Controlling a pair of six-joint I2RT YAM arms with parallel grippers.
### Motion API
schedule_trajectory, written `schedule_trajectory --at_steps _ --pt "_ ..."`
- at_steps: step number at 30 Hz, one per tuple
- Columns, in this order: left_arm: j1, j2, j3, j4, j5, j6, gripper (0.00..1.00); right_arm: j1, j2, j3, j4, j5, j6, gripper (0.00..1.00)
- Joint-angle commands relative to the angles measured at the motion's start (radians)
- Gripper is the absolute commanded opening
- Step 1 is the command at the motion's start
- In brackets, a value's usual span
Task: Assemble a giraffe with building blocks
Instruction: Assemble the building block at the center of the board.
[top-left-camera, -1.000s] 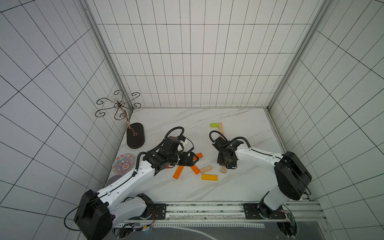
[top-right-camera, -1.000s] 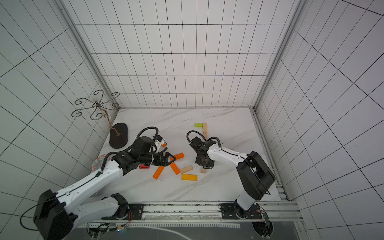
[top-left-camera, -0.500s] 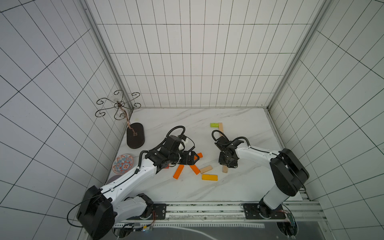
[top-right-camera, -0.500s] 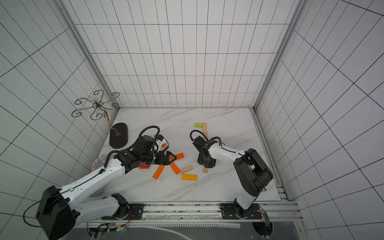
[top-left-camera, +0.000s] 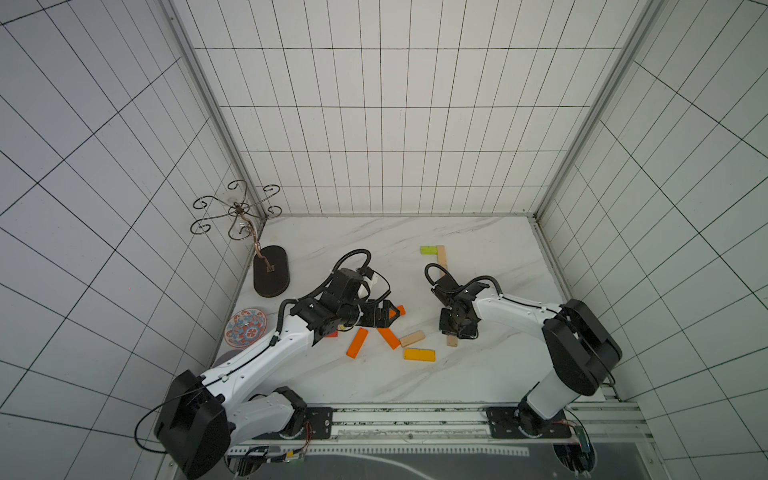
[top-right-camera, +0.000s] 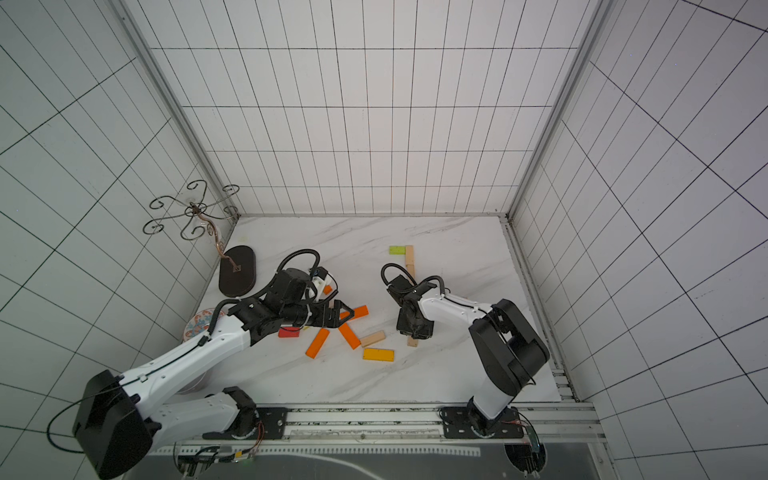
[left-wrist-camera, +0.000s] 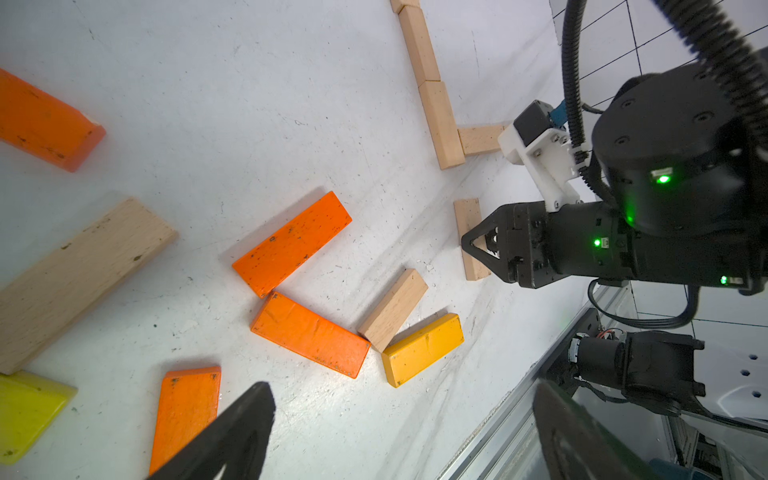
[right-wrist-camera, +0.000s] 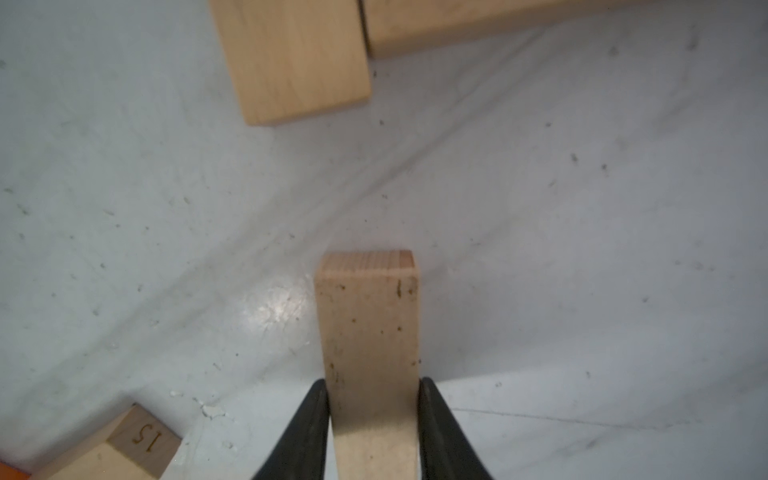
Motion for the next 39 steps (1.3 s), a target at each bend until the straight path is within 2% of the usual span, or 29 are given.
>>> schedule_trajectory --at_steps 1,4,8,39 --pt "-0.003 0.003 0.035 0.008 -0.014 0.010 0.97 -0.010 0.033 -0.025 -0.028 0.001 -0.023 0.31" --pt "-0.001 0.000 0.038 0.005 -0.018 0.010 0.97 -0.013 0.047 -0.003 -0.029 0.006 -0.028 0.26" --pt "0.002 -0.001 0.035 0.004 -0.020 0.011 0.97 -0.018 0.065 0.026 -0.035 0.012 -0.028 0.25" --pt "0.016 0.007 0.029 0.016 -0.011 0.011 0.97 -0.060 0.163 0.142 -0.044 0.036 -0.099 0.25"
